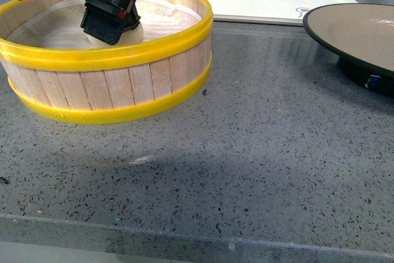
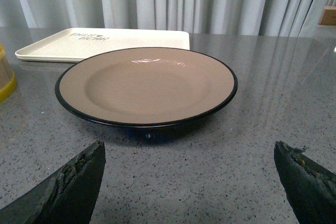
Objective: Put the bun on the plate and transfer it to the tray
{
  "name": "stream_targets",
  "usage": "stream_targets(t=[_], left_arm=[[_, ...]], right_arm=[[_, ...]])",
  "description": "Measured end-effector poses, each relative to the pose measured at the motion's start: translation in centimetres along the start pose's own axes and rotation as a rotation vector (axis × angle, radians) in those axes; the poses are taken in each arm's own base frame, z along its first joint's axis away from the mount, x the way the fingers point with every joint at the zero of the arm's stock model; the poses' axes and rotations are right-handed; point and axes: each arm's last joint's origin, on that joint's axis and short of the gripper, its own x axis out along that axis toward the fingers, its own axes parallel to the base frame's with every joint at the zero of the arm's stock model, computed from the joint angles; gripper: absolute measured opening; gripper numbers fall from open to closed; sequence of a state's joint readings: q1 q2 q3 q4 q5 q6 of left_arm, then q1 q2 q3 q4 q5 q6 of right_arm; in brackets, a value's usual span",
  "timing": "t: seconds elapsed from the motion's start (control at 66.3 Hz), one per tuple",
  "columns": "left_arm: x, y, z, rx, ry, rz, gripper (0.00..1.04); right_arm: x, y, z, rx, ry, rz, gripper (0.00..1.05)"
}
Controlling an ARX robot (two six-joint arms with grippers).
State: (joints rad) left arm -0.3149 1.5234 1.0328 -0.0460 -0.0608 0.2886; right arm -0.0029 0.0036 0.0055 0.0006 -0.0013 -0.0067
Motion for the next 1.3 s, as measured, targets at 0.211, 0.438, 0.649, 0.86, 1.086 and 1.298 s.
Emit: stream_targets(t=[0.211, 0.438, 0.649, 0.86, 1.086, 1.298], left_arm=[[0.0, -0.2, 0.0, 0.022, 0.0, -0.003, 0.81], [0.1, -0.3, 0.1, 0.026, 0.0, -0.005, 0.45], [0.0, -0.3, 0.1, 0.027, 0.003, -0.011, 0.12], [0.0, -0.1, 0.3, 0.027, 0.003, -0.011, 0.04], [-0.2, 0.2, 0.4, 0.023, 0.008, -0.013, 0.04], [-1.0, 1.3, 2.2, 0.01, -0.03, -0.003, 0.04]], right_arm=[[0.0, 0.0, 0.0, 0.0, 0.0, 0.0, 0.96], [0.0, 0.0, 0.0, 0.0, 0.0, 0.0, 0.96], [0.0, 0.0, 0.0, 0.0, 0.0, 0.0, 0.96], [0.0, 0.0, 0.0, 0.0, 0.0, 0.0, 0.96], [0.0, 0.0, 0.0, 0.0, 0.0, 0.0, 0.96], [0.0, 0.0, 0.0, 0.0, 0.0, 0.0, 0.96]])
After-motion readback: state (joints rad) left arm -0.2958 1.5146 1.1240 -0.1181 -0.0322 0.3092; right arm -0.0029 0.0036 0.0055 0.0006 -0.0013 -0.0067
